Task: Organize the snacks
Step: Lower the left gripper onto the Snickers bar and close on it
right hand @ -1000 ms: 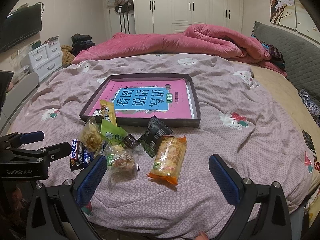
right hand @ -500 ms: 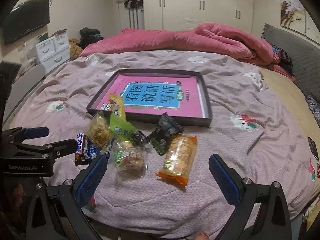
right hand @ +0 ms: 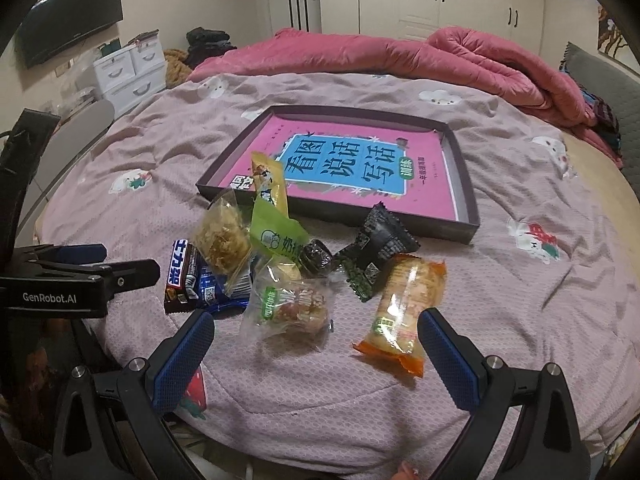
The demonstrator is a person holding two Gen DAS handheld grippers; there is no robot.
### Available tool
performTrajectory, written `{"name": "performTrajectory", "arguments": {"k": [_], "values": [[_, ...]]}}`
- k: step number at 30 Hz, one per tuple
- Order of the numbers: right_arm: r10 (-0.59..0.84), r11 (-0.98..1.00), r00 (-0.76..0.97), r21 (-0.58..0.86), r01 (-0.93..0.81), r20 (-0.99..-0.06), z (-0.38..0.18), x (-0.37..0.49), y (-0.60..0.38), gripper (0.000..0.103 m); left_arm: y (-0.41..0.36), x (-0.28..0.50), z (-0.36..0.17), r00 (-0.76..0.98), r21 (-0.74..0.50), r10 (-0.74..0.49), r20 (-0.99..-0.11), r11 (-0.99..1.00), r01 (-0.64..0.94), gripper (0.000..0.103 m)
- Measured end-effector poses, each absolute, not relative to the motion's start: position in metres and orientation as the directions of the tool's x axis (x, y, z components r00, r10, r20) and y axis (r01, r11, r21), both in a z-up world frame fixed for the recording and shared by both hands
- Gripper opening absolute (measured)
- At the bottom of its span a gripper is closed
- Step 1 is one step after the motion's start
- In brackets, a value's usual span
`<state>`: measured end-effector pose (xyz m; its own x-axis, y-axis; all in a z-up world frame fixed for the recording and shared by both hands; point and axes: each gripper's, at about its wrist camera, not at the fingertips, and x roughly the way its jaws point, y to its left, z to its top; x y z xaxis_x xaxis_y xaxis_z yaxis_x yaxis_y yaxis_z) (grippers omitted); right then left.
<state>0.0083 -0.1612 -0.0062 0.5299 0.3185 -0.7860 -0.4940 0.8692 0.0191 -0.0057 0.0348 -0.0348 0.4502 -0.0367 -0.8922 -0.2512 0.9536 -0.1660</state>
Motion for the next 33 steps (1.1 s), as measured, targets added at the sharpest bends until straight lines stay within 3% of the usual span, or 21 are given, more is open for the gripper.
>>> {"name": "performTrajectory", "arguments": {"k": [11,22,27,33], "values": [[0.279,0.861,0.506,-0.020,-0.508,-0.816,-0.022,0.021,-0.148,0.102,0.030,0.016,-0.056,0.405,-0.129,-0.012,-0.914,0.956,-0.263,0.102],[0.268,0.863,0.476,-0.012,-0.506,-0.837,-0.036,0.039,-0.147,0.060,0.041,0.024,-0.068,0.384,-0.135,-0.012,-0.923,0.946,-0.295,0.102],[0.272,0.856,0.461,-0.006,-0.517,-0.845,-0.041,0.042,-0.145,0.056,0.042,0.026,-0.072,0.382,-0.157,-0.033,-0.923,0.942,-0.297,0.100],[0.273,0.852,0.434,0.006,-0.523,-0.858,-0.048,0.048,-0.142,0.048,0.035,0.036,-0.074,0.386,-0.171,-0.049,-0.921,0.942,-0.288,0.083]]}}
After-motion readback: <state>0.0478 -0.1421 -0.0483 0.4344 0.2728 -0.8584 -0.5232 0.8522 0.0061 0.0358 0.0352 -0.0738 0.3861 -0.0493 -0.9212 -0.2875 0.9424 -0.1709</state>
